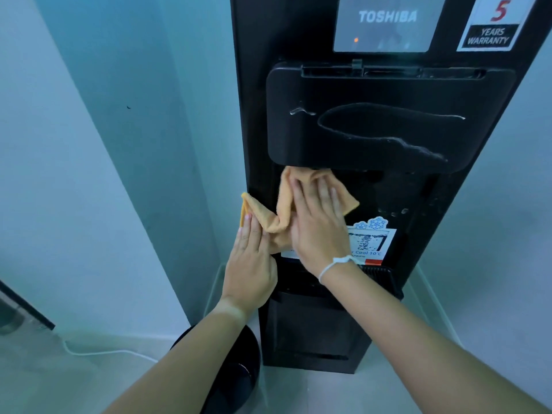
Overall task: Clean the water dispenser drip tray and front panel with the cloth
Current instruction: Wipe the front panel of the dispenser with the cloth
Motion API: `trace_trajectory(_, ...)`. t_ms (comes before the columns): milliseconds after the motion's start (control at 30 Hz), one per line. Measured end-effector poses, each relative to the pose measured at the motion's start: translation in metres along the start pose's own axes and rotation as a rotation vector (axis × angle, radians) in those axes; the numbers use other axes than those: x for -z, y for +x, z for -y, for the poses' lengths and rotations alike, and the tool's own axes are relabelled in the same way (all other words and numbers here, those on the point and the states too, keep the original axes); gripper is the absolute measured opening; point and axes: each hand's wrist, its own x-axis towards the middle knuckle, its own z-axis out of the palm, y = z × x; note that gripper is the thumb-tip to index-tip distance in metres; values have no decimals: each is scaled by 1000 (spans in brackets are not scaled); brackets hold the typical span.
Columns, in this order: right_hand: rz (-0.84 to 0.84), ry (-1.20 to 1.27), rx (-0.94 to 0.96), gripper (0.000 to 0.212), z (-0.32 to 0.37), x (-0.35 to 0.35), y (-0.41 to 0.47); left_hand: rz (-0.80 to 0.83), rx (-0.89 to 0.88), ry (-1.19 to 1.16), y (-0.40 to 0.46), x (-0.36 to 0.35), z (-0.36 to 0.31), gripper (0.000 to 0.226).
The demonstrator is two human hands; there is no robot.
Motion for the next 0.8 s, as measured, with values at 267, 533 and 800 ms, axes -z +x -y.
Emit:
trace_trajectory(267, 302, -47, 99, 50, -13, -33, -61, 105, -59, -24, -27, -13, 8, 60)
trace_trajectory(533, 294, 87, -286, 65, -63, -9, -88, 139, -48, -21, -17, -14, -42, 65)
trace_trajectory(800, 40, 157, -420, 67, -113, 44, -35, 40, -14, -51, 33, -11, -118, 68)
